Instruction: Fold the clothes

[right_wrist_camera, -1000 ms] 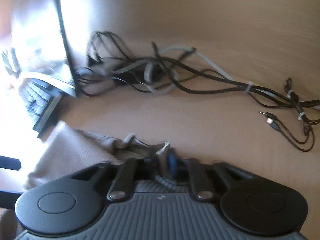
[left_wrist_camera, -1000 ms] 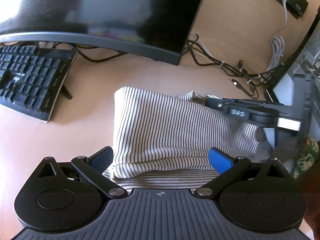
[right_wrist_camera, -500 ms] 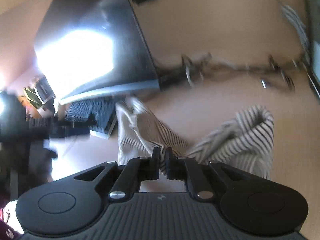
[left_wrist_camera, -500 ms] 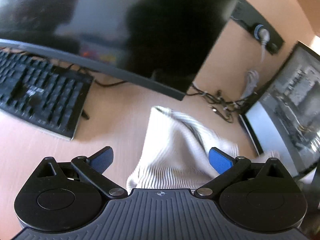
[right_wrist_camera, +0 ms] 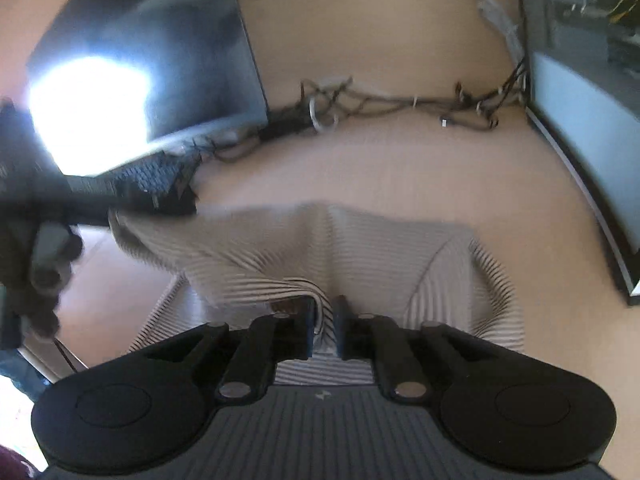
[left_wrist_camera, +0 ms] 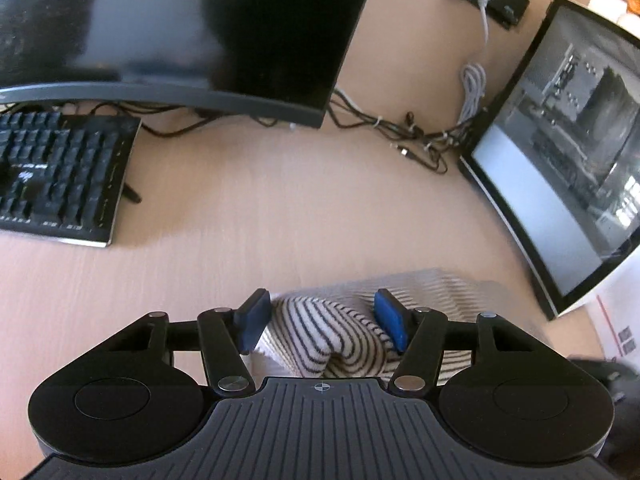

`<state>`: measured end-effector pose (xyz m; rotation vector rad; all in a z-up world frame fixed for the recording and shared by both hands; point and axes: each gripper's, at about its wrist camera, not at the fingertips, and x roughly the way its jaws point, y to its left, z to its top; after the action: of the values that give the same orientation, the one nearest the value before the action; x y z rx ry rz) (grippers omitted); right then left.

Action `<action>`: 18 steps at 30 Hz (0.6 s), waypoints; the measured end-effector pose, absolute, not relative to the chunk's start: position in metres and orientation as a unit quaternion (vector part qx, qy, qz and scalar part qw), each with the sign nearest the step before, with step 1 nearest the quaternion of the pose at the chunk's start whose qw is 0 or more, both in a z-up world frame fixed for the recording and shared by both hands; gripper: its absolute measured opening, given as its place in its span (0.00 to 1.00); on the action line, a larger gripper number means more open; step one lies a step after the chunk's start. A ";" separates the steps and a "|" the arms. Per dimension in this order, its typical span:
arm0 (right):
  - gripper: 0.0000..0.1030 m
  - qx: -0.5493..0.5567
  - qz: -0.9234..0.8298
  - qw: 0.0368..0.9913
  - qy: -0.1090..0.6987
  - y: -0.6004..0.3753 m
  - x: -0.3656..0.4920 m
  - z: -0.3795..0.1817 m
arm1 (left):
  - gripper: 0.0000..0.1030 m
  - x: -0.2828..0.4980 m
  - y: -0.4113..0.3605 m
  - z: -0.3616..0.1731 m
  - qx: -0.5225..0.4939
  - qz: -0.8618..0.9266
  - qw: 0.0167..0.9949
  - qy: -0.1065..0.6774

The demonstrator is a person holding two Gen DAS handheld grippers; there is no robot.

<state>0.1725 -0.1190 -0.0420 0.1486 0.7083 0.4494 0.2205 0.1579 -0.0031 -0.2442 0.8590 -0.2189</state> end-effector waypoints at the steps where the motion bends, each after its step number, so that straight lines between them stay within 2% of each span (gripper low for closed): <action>1: 0.27 0.077 0.221 0.915 0.328 -0.126 0.170 -0.037 | 0.62 0.217 0.156 -0.005 -0.117 -0.099 0.896 0.418; 2: 0.32 0.082 0.225 0.919 0.313 -0.133 0.168 -0.032 | 0.62 0.214 0.154 -0.008 -0.116 -0.089 0.894 0.423; 4: 0.54 0.099 0.215 0.927 0.292 -0.150 0.169 -0.023 | 0.63 0.210 0.150 -0.014 -0.115 -0.071 0.890 0.435; 6: 0.58 0.110 0.206 0.930 0.285 -0.164 0.183 -0.025 | 0.67 0.207 0.148 -0.015 -0.112 -0.058 0.888 0.443; 9: 0.59 0.115 0.196 0.922 0.313 -0.176 0.206 -0.045 | 0.72 0.203 0.143 -0.017 -0.107 -0.039 0.884 0.454; 14: 0.58 0.096 0.202 0.904 0.365 -0.179 0.217 -0.088 | 0.72 0.197 0.136 -0.020 -0.099 -0.008 0.876 0.473; 18: 0.58 0.043 0.215 0.911 0.349 -0.170 0.221 -0.091 | 0.73 0.183 0.140 -0.007 -0.079 0.005 0.885 0.458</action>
<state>0.2207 -0.1705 -0.0907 0.0881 0.7188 0.4432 0.1830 0.1401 -0.0066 -0.1642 0.9526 0.0102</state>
